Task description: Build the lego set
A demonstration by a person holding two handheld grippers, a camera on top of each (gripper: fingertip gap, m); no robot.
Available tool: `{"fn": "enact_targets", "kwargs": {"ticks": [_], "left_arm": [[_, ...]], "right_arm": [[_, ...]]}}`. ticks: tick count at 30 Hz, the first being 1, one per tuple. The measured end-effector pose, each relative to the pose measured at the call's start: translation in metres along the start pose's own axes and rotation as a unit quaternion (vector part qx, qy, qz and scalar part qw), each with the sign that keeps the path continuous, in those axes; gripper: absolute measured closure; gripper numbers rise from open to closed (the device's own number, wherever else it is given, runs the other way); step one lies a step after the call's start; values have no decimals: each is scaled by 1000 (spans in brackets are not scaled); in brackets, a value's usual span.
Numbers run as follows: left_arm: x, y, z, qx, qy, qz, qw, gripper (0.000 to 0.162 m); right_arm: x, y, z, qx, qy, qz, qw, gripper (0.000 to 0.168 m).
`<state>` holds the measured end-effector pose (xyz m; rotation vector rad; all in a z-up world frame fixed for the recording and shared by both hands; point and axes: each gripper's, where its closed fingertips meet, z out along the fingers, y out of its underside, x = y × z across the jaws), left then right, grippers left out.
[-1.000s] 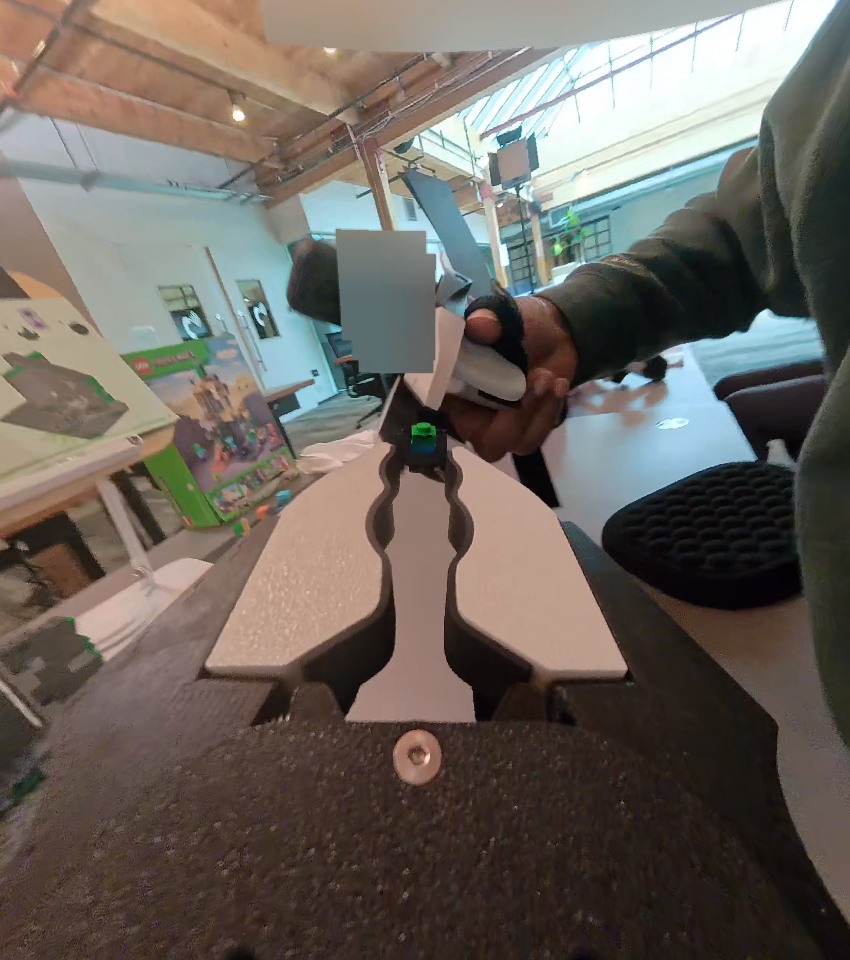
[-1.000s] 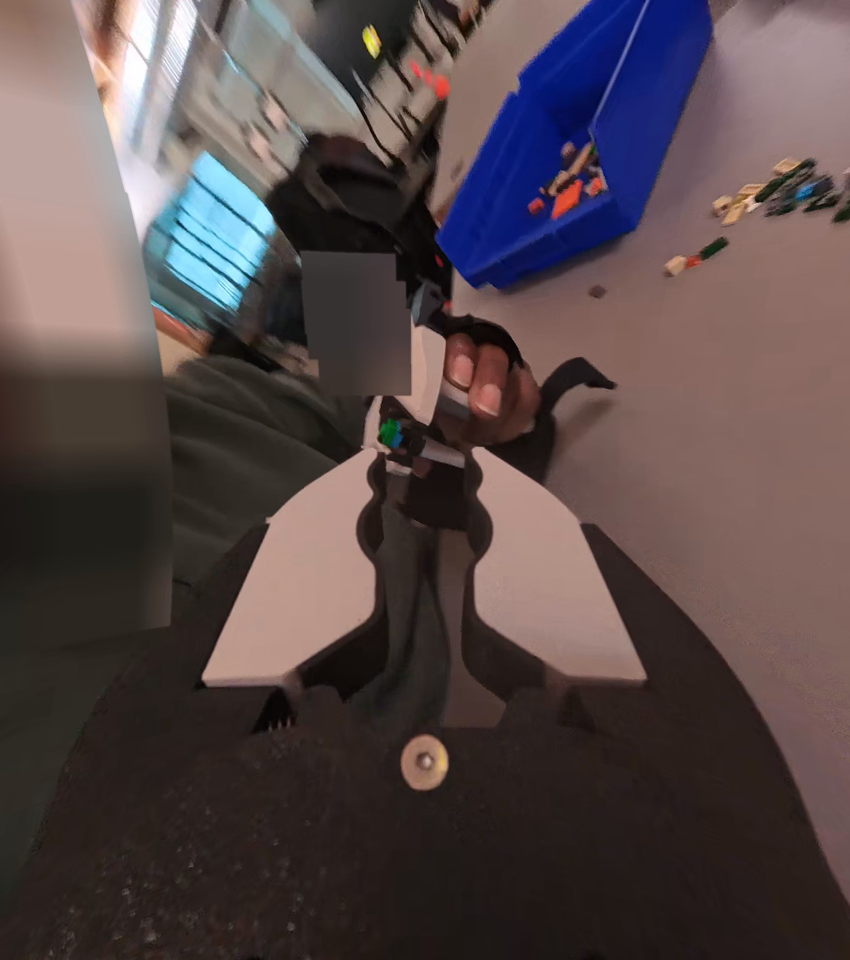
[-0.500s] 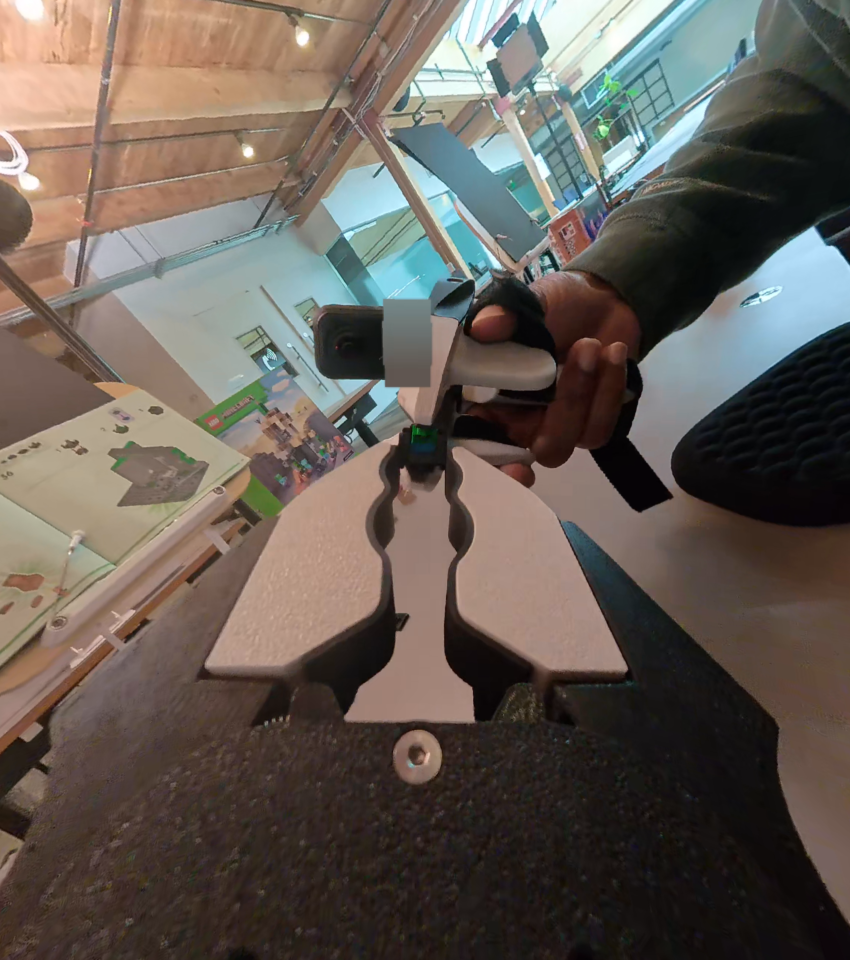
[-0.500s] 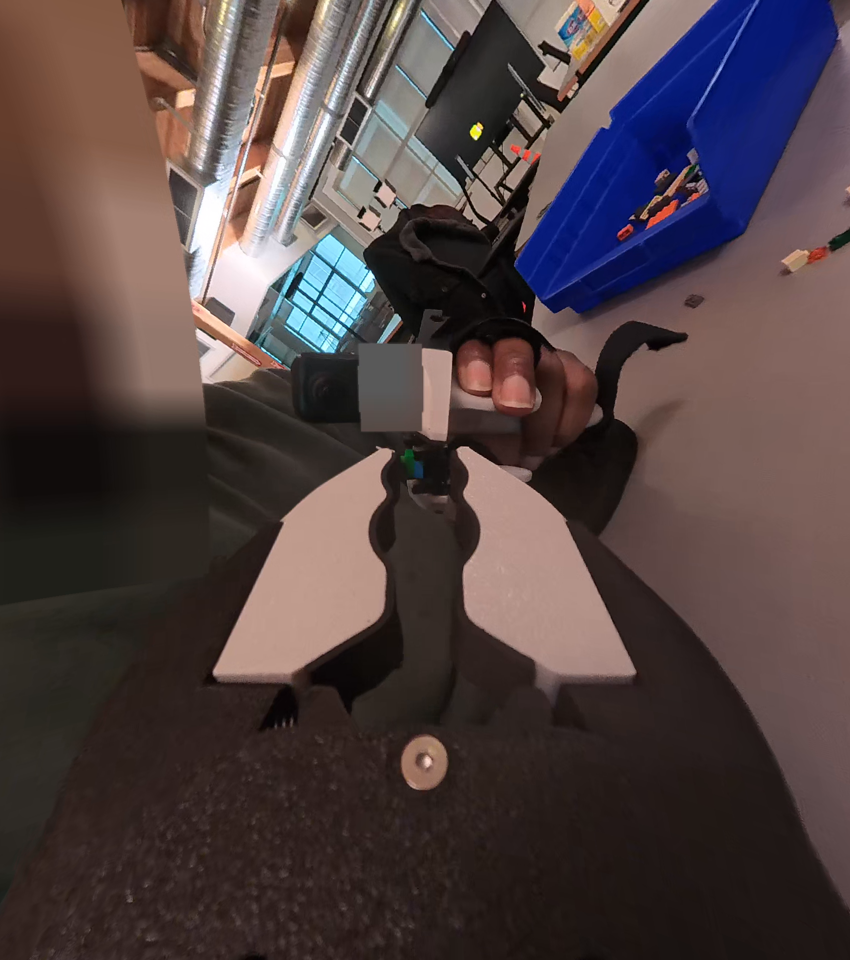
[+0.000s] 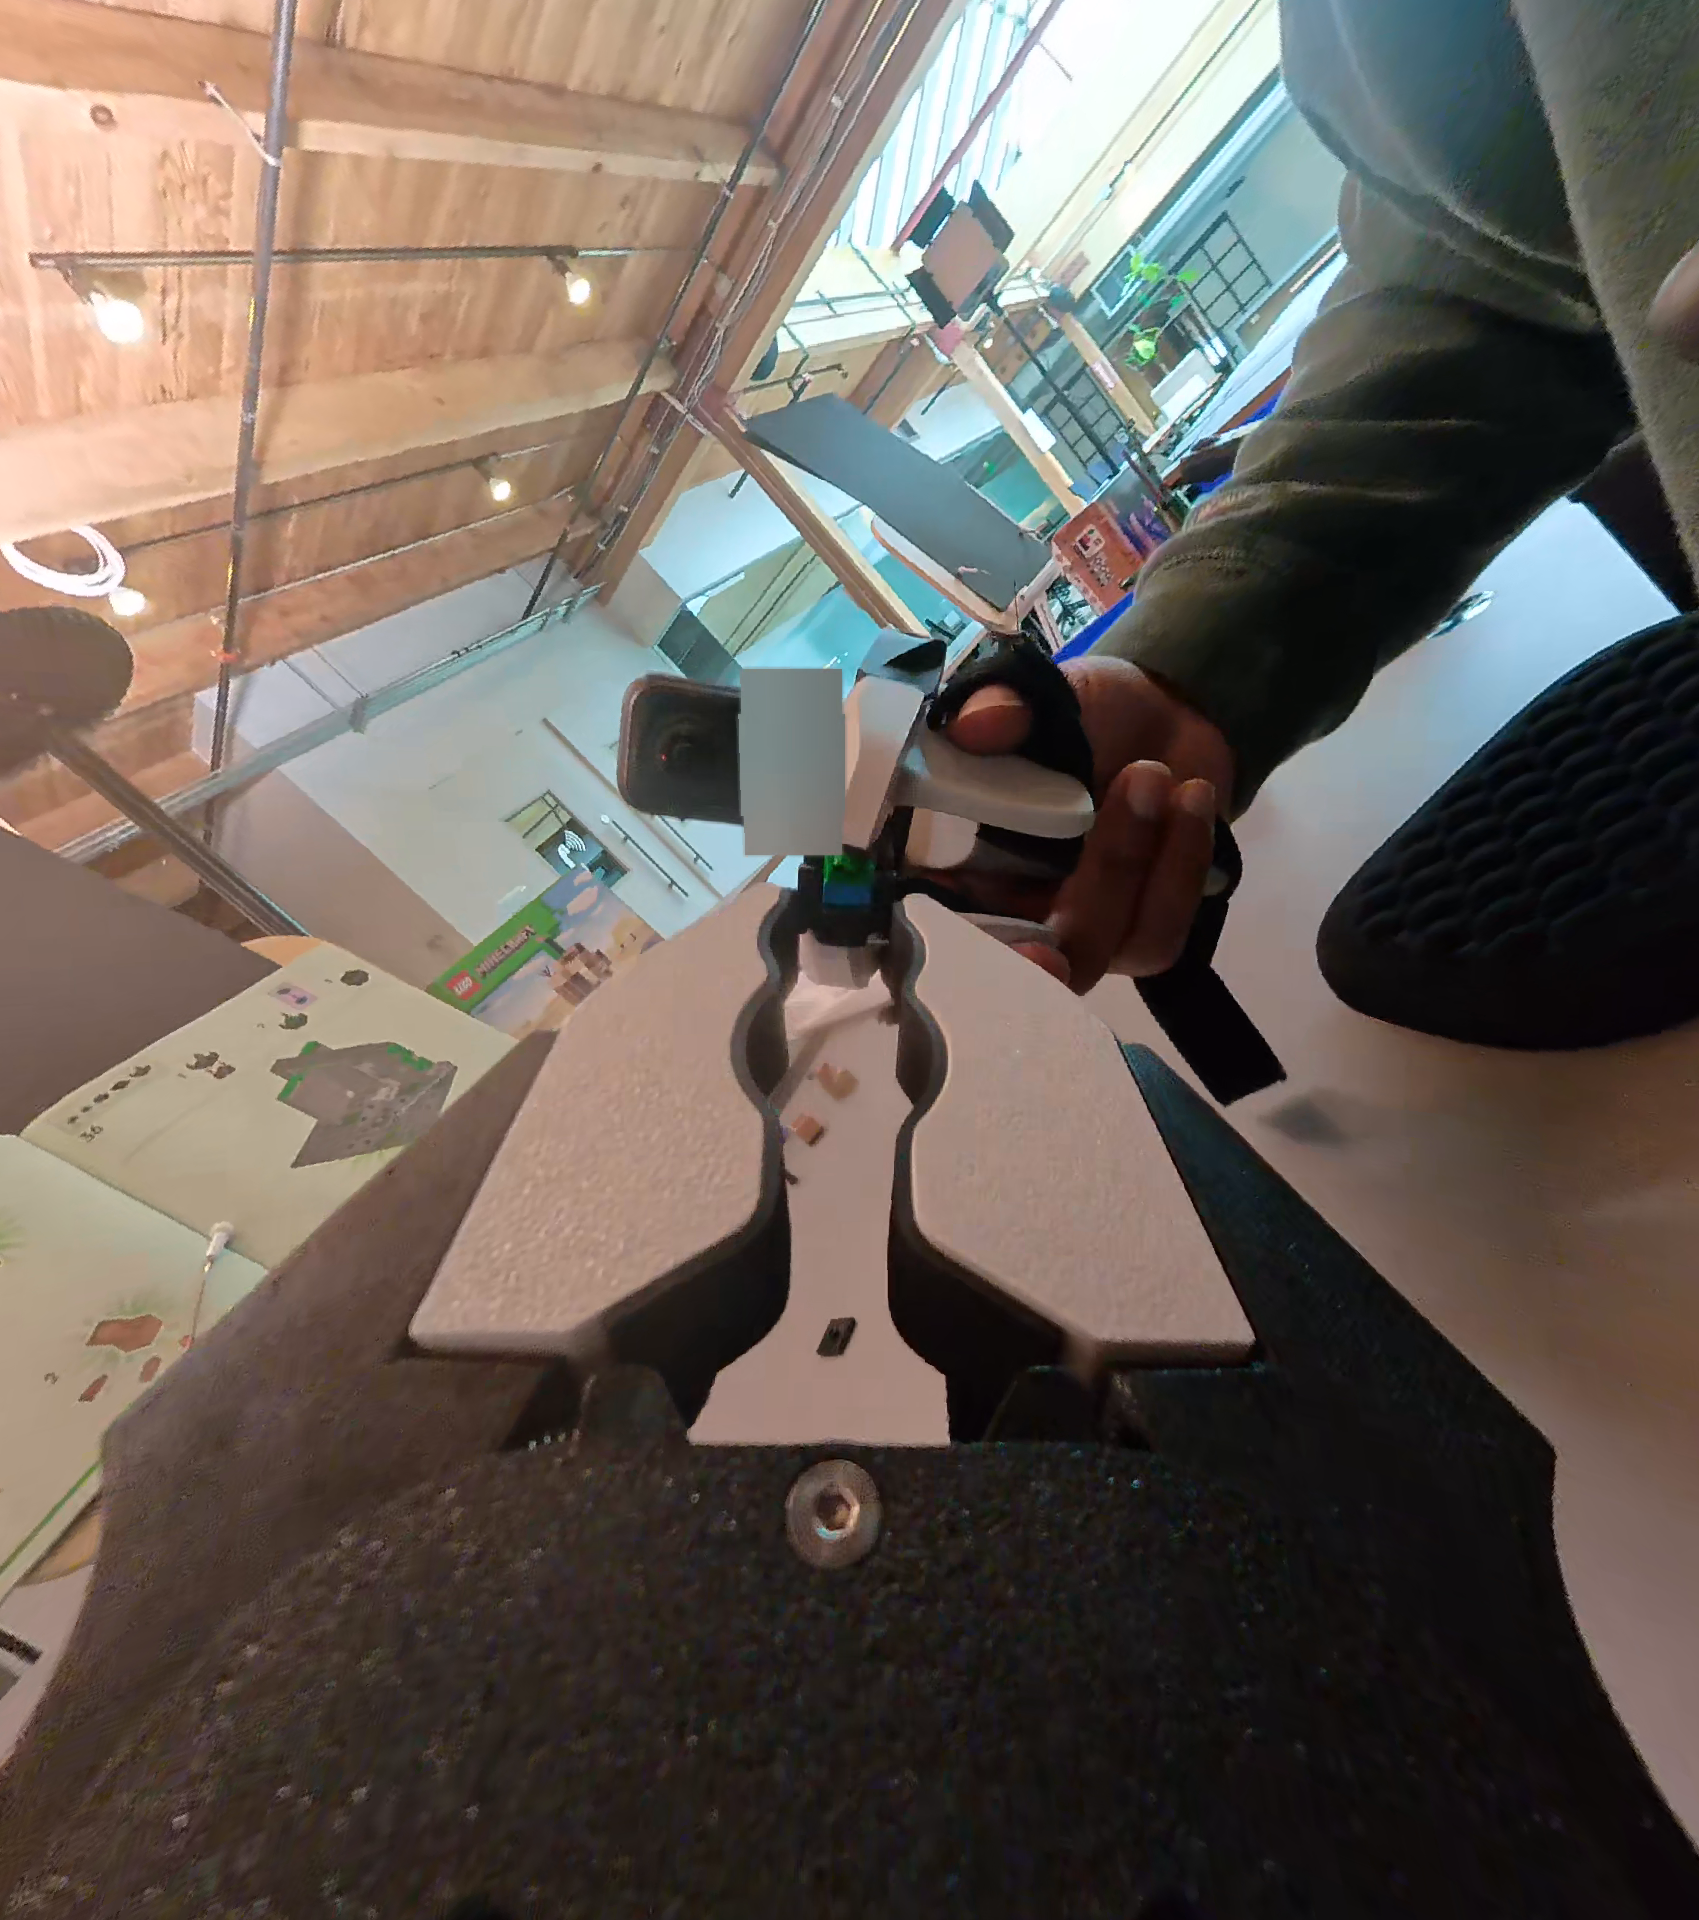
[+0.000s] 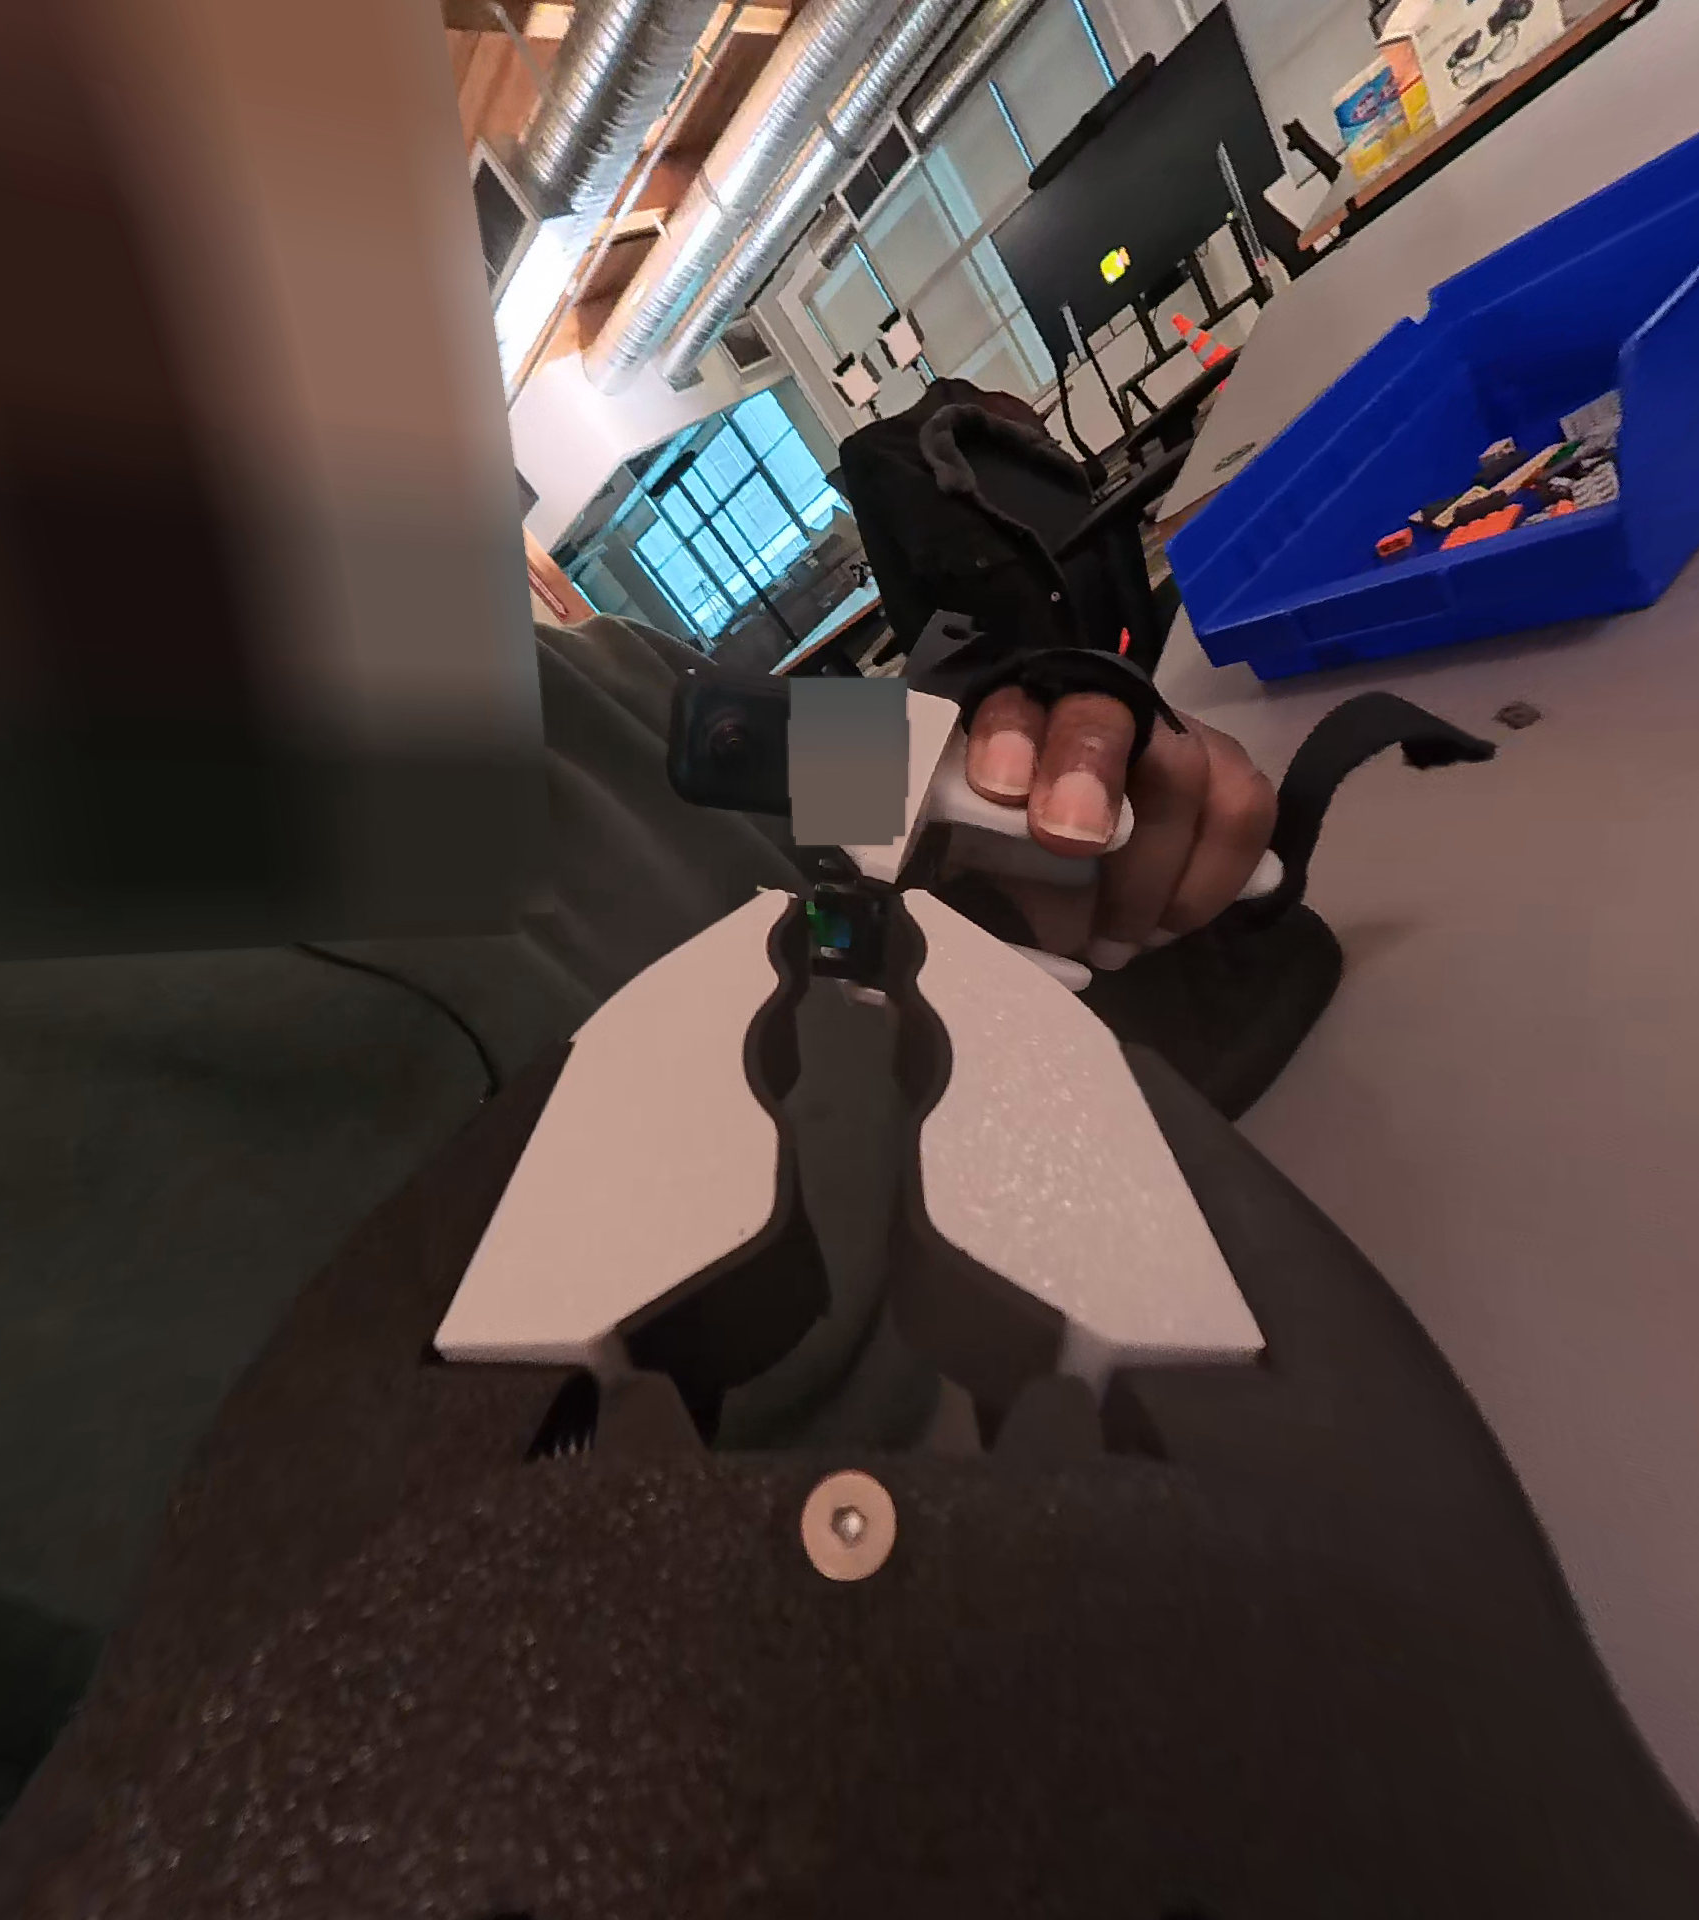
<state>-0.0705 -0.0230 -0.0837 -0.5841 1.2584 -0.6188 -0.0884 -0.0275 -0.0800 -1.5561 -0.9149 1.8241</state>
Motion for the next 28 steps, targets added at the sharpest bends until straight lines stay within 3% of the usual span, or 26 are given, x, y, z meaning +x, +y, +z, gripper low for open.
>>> {"fn": "enact_targets", "kwargs": {"ticks": [8,12,15,19,23,28], "left_arm": [[-4,10,2,-26,-6,-14,1000,146],[-6,27,4,-70,5,-86,994,146],[0,52,6,-130,33,-172,976,146],[13,73,8,-189,71,-245,948,146],[26,83,9,-228,93,-253,936,146],[30,83,9,-237,102,-246,934,146]], "right_arm": [[10,-5,-5,28,21,1,999,152],[25,-13,-23,24,106,-76,991,145],[38,-6,-36,-60,205,-195,957,153],[48,4,-42,-189,276,-322,886,158],[59,18,-44,-304,290,-382,823,158],[68,29,-45,-379,283,-402,784,159]]}}
